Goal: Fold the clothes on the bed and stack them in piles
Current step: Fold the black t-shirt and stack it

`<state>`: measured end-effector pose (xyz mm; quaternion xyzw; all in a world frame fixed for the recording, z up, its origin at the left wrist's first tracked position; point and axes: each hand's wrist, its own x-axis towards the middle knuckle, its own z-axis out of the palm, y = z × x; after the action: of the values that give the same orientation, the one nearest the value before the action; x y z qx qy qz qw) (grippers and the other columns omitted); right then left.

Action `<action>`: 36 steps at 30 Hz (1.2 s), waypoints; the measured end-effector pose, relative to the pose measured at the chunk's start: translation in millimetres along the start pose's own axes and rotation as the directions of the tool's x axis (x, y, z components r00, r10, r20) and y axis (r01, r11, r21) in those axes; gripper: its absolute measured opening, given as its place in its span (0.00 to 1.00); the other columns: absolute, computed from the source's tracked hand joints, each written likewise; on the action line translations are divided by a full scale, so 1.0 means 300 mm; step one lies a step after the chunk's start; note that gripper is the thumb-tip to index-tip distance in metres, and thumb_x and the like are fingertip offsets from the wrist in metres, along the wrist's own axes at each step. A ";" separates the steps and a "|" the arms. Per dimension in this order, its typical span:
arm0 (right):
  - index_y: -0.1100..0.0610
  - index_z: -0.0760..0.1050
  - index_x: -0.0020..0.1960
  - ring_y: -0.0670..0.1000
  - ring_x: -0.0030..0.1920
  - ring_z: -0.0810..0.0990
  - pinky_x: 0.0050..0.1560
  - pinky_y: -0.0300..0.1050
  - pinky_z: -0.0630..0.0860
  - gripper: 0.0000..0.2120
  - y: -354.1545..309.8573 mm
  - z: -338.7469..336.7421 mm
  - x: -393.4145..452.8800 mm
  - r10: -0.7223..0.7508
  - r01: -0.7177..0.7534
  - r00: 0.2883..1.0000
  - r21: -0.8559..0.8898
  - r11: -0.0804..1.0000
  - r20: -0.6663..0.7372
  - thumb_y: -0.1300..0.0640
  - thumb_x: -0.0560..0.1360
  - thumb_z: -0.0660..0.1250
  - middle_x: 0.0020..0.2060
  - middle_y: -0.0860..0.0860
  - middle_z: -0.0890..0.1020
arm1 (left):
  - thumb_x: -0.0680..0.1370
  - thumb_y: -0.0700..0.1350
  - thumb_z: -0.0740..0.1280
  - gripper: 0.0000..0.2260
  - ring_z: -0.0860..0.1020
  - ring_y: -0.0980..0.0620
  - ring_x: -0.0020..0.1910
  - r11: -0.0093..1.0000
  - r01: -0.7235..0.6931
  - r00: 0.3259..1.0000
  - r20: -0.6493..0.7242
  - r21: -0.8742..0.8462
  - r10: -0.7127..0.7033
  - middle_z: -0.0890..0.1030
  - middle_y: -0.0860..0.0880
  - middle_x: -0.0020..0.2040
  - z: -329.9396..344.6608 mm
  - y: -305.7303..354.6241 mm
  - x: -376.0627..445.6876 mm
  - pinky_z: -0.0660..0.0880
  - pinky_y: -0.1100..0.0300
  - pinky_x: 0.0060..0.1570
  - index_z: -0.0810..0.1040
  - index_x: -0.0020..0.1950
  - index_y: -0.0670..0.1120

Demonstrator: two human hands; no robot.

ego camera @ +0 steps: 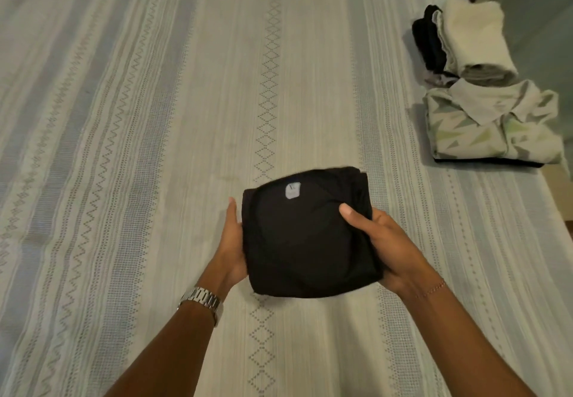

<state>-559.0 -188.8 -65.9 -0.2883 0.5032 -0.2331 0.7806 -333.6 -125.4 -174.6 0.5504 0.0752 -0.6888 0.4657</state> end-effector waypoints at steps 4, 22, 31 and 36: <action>0.60 0.79 0.65 0.54 0.60 0.84 0.62 0.49 0.79 0.19 0.100 -0.221 0.088 0.165 -0.175 0.981 -0.104 0.979 -0.098 0.51 0.79 0.68 0.60 0.56 0.84 | 0.77 0.74 0.52 0.38 0.76 0.43 0.68 0.971 -0.004 0.999 -0.047 0.239 0.015 0.79 0.45 0.69 0.001 -0.035 0.010 0.71 0.45 0.70 0.75 0.73 0.48; 0.55 0.77 0.51 0.46 0.46 0.79 0.44 0.39 0.73 0.17 0.321 -0.309 0.193 -0.225 -0.034 0.874 -0.516 0.856 -0.431 0.42 0.82 0.62 0.46 0.49 0.82 | 0.84 0.57 0.58 0.19 0.78 0.52 0.40 0.550 -0.251 0.878 -0.051 0.797 0.476 0.79 0.50 0.38 0.081 -0.143 0.072 0.72 0.60 0.41 0.76 0.39 0.48; 0.47 0.78 0.51 0.39 0.39 0.79 0.41 0.29 0.74 0.07 0.249 -0.295 0.170 -0.536 0.259 0.765 -0.591 0.764 -0.357 0.47 0.83 0.63 0.42 0.45 0.83 | 0.85 0.58 0.56 0.20 0.79 0.50 0.57 0.645 -0.374 0.819 -0.089 0.667 0.567 0.82 0.49 0.58 0.172 -0.132 0.047 0.77 0.52 0.62 0.78 0.64 0.46; 0.46 0.77 0.55 0.33 0.46 0.79 0.43 0.25 0.73 0.07 0.082 -0.353 0.131 -0.573 0.304 0.737 -0.581 0.755 -0.359 0.46 0.83 0.62 0.45 0.39 0.81 | 0.86 0.56 0.56 0.18 0.79 0.52 0.55 0.680 -0.427 0.802 -0.098 0.596 0.590 0.81 0.50 0.55 0.341 -0.073 0.005 0.77 0.54 0.59 0.79 0.60 0.47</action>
<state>-639.6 -219.5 -143.0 -0.5147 0.6491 -0.3512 0.4364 -419.8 -177.0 -145.6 0.7505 -0.2164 -0.4357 0.4473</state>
